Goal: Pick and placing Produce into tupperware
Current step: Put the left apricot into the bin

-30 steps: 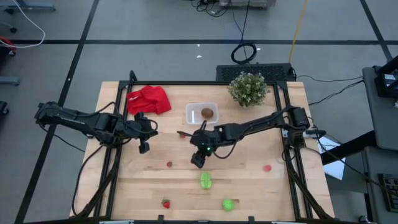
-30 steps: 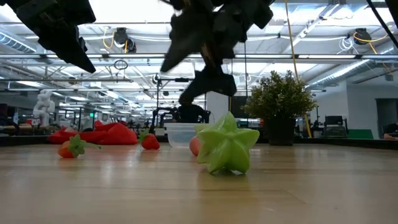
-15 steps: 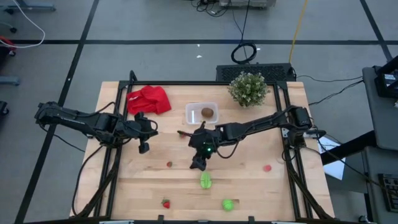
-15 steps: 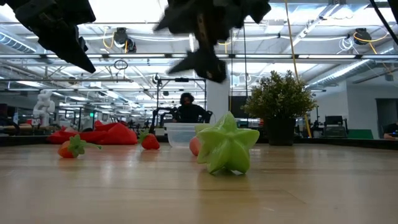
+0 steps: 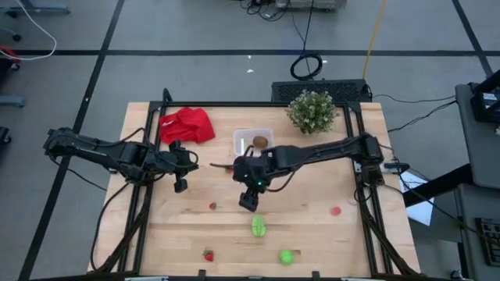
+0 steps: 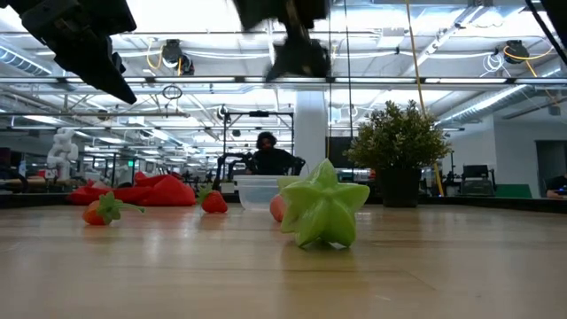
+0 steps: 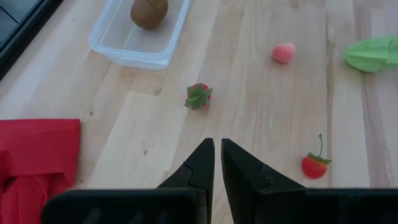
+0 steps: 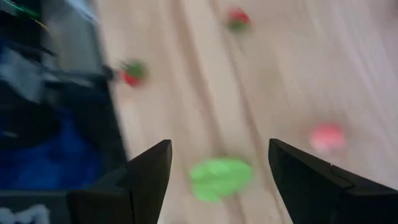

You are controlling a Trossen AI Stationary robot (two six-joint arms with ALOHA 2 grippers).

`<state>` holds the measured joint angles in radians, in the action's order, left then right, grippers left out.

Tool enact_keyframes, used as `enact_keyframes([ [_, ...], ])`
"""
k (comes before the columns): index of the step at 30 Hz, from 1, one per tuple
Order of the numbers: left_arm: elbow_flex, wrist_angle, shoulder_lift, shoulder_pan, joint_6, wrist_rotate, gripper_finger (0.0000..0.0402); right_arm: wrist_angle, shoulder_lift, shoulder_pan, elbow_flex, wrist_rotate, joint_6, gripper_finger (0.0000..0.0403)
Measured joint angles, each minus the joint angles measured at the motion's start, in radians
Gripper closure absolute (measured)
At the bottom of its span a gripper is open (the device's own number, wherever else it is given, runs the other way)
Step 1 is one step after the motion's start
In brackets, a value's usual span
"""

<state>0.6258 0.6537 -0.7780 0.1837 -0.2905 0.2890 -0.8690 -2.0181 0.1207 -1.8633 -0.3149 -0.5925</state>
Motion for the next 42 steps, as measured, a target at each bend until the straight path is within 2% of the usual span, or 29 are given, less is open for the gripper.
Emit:
enact_keyframes([
  [4,0.0,0.0,0.0,0.0,-0.005,0.0,0.0369,-0.149,-0.116,0.0,-0.008,-0.02,-0.019,0.0147],
  [8,0.0,0.0,0.0,0.0,-0.006,0.0,0.0369,-0.105,-0.173,0.0,-0.008,-0.084,0.003,0.0147],
  [13,0.0,0.004,0.0,0.0,-0.008,-0.001,0.0369,-0.051,-0.166,0.001,-0.009,-0.072,0.01,0.0147],
  [20,0.0,0.01,0.0,0.0,-0.008,-0.001,0.0369,-0.062,-0.125,-0.008,-0.01,0.025,0.019,0.0147],
  [25,0.0,0.011,0.0,0.0,-0.003,-0.001,0.0369,-0.06,-0.126,-0.022,-0.01,0.026,0.095,0.0147],
  [36,0.0,0.017,0.0,0.0,0.0,-0.001,0.0369,0.036,-0.126,-0.025,-0.01,0.026,0.065,0.0147],
  [42,0.0,0.017,0.0,0.0,0.0,-0.001,0.0369,0.029,-0.126,-0.034,-0.009,0.023,0.082,0.0147],
])
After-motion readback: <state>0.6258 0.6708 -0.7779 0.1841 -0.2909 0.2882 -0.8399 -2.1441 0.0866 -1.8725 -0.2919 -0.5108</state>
